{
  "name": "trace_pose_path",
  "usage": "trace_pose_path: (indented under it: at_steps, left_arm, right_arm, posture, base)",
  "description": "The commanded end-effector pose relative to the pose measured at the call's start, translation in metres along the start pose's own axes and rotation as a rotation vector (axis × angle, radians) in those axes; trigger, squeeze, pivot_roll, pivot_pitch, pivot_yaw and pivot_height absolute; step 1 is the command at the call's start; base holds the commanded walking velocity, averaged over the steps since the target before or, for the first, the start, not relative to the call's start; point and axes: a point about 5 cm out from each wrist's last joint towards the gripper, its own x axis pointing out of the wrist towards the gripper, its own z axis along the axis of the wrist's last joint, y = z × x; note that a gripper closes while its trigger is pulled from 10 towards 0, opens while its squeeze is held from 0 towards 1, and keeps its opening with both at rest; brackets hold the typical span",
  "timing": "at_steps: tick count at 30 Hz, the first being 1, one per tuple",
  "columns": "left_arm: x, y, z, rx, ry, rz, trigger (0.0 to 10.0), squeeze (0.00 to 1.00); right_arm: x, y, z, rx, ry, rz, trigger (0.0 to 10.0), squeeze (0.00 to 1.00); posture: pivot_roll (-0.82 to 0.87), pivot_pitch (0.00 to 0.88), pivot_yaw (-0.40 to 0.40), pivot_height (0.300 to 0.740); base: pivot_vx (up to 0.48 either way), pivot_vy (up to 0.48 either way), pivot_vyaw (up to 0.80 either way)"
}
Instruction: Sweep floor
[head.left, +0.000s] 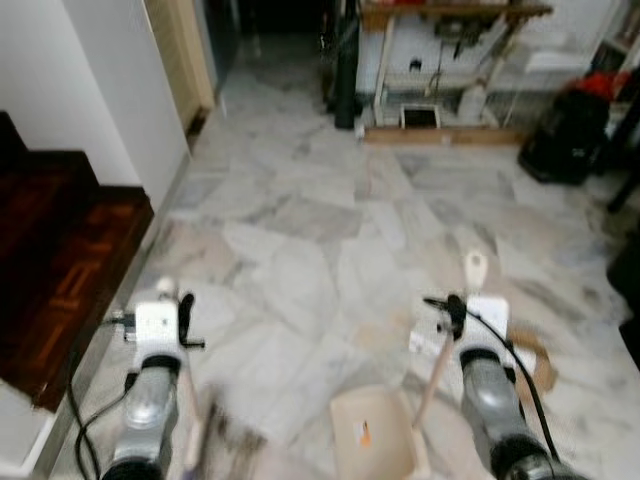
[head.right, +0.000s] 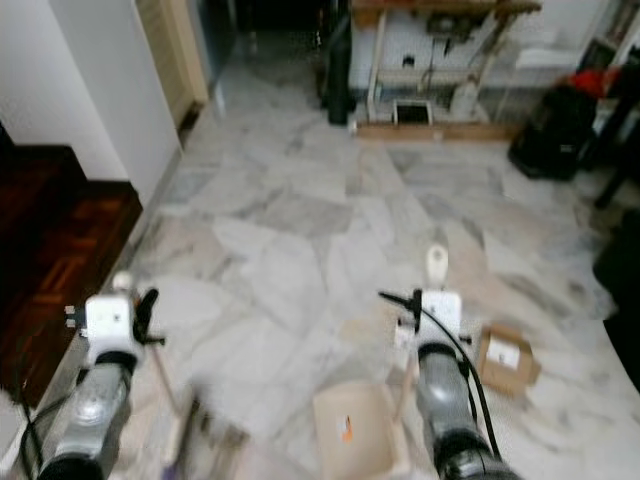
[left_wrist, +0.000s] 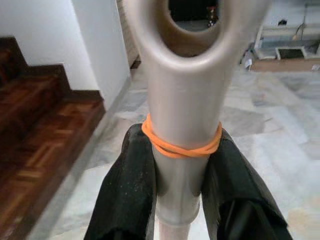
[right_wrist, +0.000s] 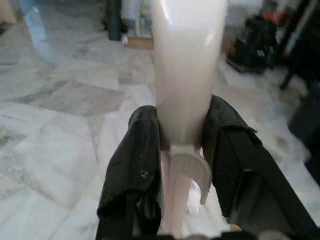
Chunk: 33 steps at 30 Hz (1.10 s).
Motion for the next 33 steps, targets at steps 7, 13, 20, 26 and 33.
trace_pose_path:
  at_steps: [7,13,20,26,33]
  left_arm:
    - [0.0012,0.0098,0.0039,0.024,-0.021,0.022,10.0,0.0]
    - [0.0013,0.0096,0.004,0.022,-0.021,0.019,10.0,0.0]
    - [0.001,0.0094,0.0038,0.023,-0.021,0.021,10.0,0.0]
    - [0.0009,0.009,0.0038,0.022,-0.021,0.02,10.0,0.0]
    - [0.0012,0.0087,0.0039,0.021,-0.021,0.019,10.0,0.0]
  right_arm:
    - [0.0046,0.0096,0.0121,0.005,-0.051,0.033,10.0,0.0]
    - [0.0048,0.0076,0.0121,0.021,-0.05,0.022,10.0,0.0]
    - [0.0047,0.0074,0.0122,0.031,-0.052,0.022,10.0,0.0]
    - [0.0047,0.0075,0.0126,0.038,-0.054,0.024,10.0,0.0]
    - [0.005,0.0081,0.0135,0.038,-0.059,0.028,10.0,0.0]
  posture:
    - [0.04,0.0,-0.007,0.74]
    - [0.04,0.0,-0.007,0.74]
    - [0.04,0.0,-0.008,0.74]
    - [0.04,0.0,-0.009,0.74]
    - [0.04,0.0,-0.01,0.74]
  base:
    - [0.331,0.0,0.69]
    - [0.334,0.0,0.0]
    - [0.334,0.0,0.0]
    - [0.331,0.0,0.0]
    - [0.332,0.0,0.0]
